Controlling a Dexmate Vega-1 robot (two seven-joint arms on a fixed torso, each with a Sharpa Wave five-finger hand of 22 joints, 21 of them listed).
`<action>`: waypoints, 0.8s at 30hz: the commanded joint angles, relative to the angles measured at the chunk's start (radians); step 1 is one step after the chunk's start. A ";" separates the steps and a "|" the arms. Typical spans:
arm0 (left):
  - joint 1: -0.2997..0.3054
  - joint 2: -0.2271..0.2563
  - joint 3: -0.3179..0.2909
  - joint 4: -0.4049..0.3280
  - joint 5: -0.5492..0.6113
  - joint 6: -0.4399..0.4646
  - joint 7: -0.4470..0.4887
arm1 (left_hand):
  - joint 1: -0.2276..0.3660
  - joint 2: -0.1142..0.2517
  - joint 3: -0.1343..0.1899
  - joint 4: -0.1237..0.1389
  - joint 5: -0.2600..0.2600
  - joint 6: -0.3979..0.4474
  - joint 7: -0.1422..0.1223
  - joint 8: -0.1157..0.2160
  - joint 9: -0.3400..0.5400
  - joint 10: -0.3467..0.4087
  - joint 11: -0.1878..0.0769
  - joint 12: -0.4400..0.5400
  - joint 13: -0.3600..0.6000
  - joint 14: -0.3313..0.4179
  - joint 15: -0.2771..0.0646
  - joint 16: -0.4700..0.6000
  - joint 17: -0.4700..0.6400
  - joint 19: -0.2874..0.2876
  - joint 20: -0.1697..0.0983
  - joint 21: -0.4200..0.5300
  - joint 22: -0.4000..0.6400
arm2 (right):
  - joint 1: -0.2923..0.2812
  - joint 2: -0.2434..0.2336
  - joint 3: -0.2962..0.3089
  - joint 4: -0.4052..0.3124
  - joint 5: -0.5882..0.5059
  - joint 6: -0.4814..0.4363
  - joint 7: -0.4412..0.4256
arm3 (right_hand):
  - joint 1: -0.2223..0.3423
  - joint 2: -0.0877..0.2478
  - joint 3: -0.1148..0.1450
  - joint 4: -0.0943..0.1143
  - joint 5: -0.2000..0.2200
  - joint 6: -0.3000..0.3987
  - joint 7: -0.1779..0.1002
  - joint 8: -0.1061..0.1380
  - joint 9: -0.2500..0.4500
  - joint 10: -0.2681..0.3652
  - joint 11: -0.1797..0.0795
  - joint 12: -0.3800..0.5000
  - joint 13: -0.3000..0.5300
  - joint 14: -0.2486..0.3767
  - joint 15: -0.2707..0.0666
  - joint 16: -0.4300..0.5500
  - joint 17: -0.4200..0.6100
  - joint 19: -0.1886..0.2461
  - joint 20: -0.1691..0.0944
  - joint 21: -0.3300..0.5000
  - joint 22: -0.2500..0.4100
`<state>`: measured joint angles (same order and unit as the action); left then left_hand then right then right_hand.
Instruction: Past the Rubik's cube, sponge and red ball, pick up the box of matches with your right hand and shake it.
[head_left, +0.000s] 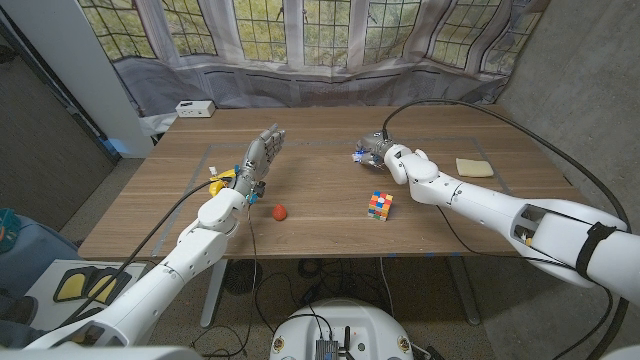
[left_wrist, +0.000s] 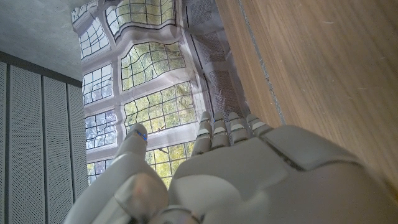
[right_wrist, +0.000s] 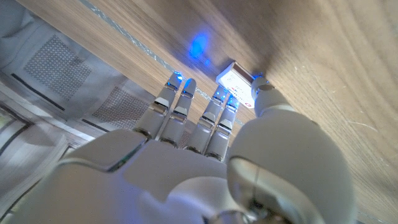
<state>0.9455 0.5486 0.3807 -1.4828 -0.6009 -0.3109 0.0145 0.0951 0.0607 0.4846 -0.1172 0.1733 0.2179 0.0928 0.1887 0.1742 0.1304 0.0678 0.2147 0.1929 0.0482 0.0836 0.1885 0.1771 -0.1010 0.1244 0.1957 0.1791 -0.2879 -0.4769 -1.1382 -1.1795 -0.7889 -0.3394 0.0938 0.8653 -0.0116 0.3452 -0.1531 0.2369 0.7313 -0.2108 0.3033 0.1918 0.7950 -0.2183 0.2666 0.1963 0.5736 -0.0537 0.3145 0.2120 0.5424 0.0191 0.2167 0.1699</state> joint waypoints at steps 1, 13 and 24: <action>-0.005 -0.005 0.005 0.007 -0.001 -0.002 -0.004 | 0.003 0.004 0.004 0.000 -0.001 0.007 -0.002 -0.001 0.005 0.006 -0.007 -0.001 0.004 0.002 0.002 -0.002 0.001 0.001 0.011 0.001 0.004 | -0.015 -0.017 0.017 -0.026 0.014 -0.002 -0.028 | 0.017 0.006 -0.001 0.001 -0.003 0.035 -0.007 0.010 0.006 0.025 -0.001 0.007 0.007 0.024 -0.050 0.011 0.007 0.010 -0.001 -0.004 0.005; -0.010 -0.010 0.006 0.014 -0.003 -0.004 -0.007 | 0.003 0.004 0.004 0.000 -0.001 0.007 -0.004 -0.001 0.005 0.007 -0.010 -0.001 0.004 0.000 0.005 -0.003 0.002 -0.001 0.018 0.001 0.004 | -0.036 -0.044 0.048 -0.078 0.020 -0.008 -0.056 | 0.016 0.008 -0.001 0.003 -0.004 0.058 -0.008 0.014 0.008 0.044 -0.001 0.011 0.010 0.043 -0.057 0.010 0.005 0.017 0.004 -0.004 0.006; -0.014 -0.007 0.008 0.010 -0.001 0.002 -0.009 | 0.002 0.003 0.004 0.000 -0.001 0.006 -0.006 -0.001 0.005 0.006 -0.015 -0.001 0.004 -0.004 0.007 -0.004 0.002 -0.003 0.022 0.001 0.004 | -0.058 -0.059 0.080 -0.118 0.026 -0.017 -0.085 | 0.021 0.015 0.000 0.003 -0.005 0.079 -0.008 0.020 0.009 0.061 -0.001 0.017 0.018 0.057 -0.063 0.014 0.011 0.024 0.008 -0.004 0.006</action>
<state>0.9346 0.5403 0.3871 -1.4710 -0.6023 -0.3119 0.0078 0.0951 0.0607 0.4846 -0.1172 0.1733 0.2179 0.0928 0.1886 0.1741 0.1359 0.0624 0.2147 0.1929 0.0482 0.0836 0.1885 0.1771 -0.1054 0.1361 0.1956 0.1791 -0.3285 -0.5209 -1.0852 -1.2610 -0.7659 -0.3474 0.0364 0.8740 -0.0028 0.3450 -0.1531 0.2325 0.7779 -0.1966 0.3205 0.1983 0.8474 -0.2195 0.2790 0.2112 0.6183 -0.0589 0.3221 0.2200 0.5559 0.0269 0.2167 0.1735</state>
